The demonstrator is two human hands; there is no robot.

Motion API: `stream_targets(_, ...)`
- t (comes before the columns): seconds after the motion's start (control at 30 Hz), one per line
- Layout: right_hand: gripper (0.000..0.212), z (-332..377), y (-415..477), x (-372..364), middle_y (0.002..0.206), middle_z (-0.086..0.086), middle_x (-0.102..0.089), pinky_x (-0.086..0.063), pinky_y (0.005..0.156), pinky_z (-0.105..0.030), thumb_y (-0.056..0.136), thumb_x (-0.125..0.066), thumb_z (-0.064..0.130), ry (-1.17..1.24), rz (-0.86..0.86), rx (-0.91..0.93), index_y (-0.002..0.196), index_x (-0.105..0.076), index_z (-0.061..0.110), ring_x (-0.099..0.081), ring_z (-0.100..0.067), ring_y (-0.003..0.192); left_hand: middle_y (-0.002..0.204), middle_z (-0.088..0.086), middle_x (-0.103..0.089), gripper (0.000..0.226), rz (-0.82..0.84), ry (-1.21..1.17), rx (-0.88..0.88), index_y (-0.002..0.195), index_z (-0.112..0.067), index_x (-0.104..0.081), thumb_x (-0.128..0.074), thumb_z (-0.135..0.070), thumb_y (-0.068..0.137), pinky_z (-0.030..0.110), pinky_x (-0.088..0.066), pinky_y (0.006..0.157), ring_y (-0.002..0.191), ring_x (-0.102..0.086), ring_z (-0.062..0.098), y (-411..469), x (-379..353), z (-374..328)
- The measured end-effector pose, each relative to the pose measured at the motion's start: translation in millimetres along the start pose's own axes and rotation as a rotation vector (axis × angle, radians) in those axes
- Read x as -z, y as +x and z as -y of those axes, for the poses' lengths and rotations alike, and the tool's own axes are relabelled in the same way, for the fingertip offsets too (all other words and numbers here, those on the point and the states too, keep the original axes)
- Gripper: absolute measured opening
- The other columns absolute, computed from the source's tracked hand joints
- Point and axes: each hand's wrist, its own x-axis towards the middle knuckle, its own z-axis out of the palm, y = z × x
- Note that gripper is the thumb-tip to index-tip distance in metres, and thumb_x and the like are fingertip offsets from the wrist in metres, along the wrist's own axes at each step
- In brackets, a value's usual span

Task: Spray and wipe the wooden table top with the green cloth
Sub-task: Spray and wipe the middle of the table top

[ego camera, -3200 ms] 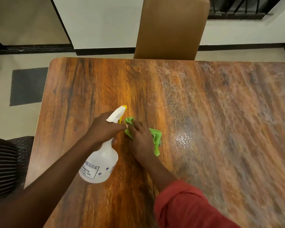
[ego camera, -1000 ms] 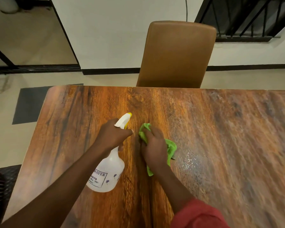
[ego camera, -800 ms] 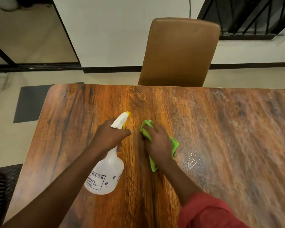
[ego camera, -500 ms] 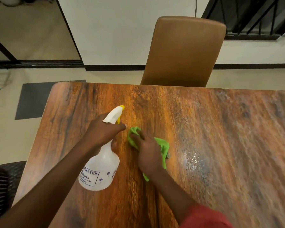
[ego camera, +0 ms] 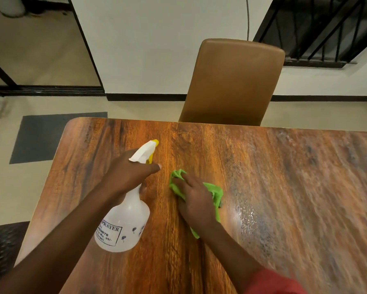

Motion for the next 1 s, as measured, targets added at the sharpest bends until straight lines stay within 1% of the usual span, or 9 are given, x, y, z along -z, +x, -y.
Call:
stream_targets(0.1,0.041,-27,7,11,0.134,-0.002,-0.056,-0.05,0.093,-0.042,0.084,-0.054,0.024,-0.032,-0.033,-0.071,0.125,-0.061,0.024,-0.051,-0.026,0.122,0.096,0.017,-0.058,0.063,0.031,0.008,0.016,0.132,-0.027,-0.048,-0.078,-0.032,0.077,0.033,-0.049,0.06,0.066,-0.055,0.021,6,-2,-5)
stream_targets(0.27,0.047,-48,62,15,0.144,-0.004,-0.045,-0.037,0.103,-0.038,0.088,-0.057,0.016,-0.038,-0.119,-0.338,0.134,-0.053,0.02,-0.04,-0.023,0.132,0.081,0.004,-0.055,0.059,0.115,0.016,0.015,0.132,-0.028,-0.048,-0.075,-0.026,0.081,0.028,-0.046,0.052,0.052,-0.053,0.019,1,-9,-6)
stream_targets(0.33,0.05,-31,73,3,0.146,-0.006,-0.043,-0.039,0.104,-0.04,0.086,-0.057,0.013,-0.032,-0.106,-0.292,0.136,-0.051,0.018,-0.039,-0.024,0.133,0.083,0.003,-0.055,0.058,0.095,0.029,0.02,0.131,-0.028,-0.048,-0.076,-0.027,0.08,0.028,-0.045,0.054,0.056,-0.054,0.018,2,-8,-4)
stream_targets(0.47,0.053,-16,68,-8,0.141,-0.004,-0.049,-0.044,0.099,-0.041,0.081,-0.063,0.011,-0.047,-0.02,-0.052,0.133,-0.054,0.019,-0.044,-0.026,0.13,0.092,0.006,-0.057,0.06,0.079,0.026,0.002,0.133,-0.027,-0.048,-0.076,-0.027,0.08,0.03,-0.044,0.056,0.061,-0.054,0.019,9,-9,-13)
stream_targets(0.57,0.05,-37,81,2,0.139,-0.002,-0.05,-0.043,0.096,-0.038,0.082,-0.062,0.014,-0.032,-0.084,-0.175,0.131,-0.056,0.023,-0.043,-0.022,0.128,0.083,0.01,-0.06,0.051,0.091,0.016,-0.01,0.124,-0.029,-0.047,-0.074,-0.022,0.082,0.027,-0.045,0.049,0.052,-0.054,0.018,11,-14,-24)
stream_targets(0.7,0.047,-50,111,7,0.14,-0.005,-0.05,-0.041,0.099,-0.037,0.085,-0.06,0.014,-0.029,-0.235,-0.407,0.132,-0.056,0.018,-0.043,-0.023,0.129,0.082,0.01,-0.059,0.054,0.114,-0.009,0.003,0.127,-0.028,-0.049,-0.076,-0.022,0.08,0.029,-0.047,0.052,0.051,-0.054,0.021,17,-13,-29)
stream_targets(0.77,0.046,-36,118,2,0.14,-0.007,-0.05,-0.041,0.1,-0.038,0.086,-0.061,0.015,-0.029,-0.224,-0.367,0.132,-0.056,0.015,-0.043,-0.026,0.129,0.08,0.008,-0.057,0.052,0.125,0.004,0.013,0.125,-0.025,-0.05,-0.076,-0.023,0.079,0.028,-0.047,0.05,0.049,-0.054,0.021,18,-13,-29)
stream_targets(0.9,0.046,-21,110,-9,0.141,-0.004,-0.05,-0.044,0.099,-0.042,0.088,-0.063,0.025,-0.004,-0.046,-0.115,0.133,-0.055,0.019,-0.046,-0.026,0.128,0.085,0.006,-0.057,0.051,0.127,0.018,0.03,0.121,-0.026,-0.047,-0.076,-0.026,0.08,0.026,-0.045,0.048,0.051,-0.054,0.019,17,-18,-32)
stream_targets(1.0,0.045,-50,118,2,0.14,-0.004,-0.051,-0.043,0.098,-0.04,0.087,-0.061,0.022,-0.026,-0.117,-0.19,0.132,-0.056,0.023,-0.045,-0.024,0.127,0.082,0.008,-0.057,0.051,0.146,0.001,0.039,0.121,-0.029,-0.047,-0.076,-0.025,0.08,0.028,-0.046,0.05,0.048,-0.054,0.019,14,-20,-32)
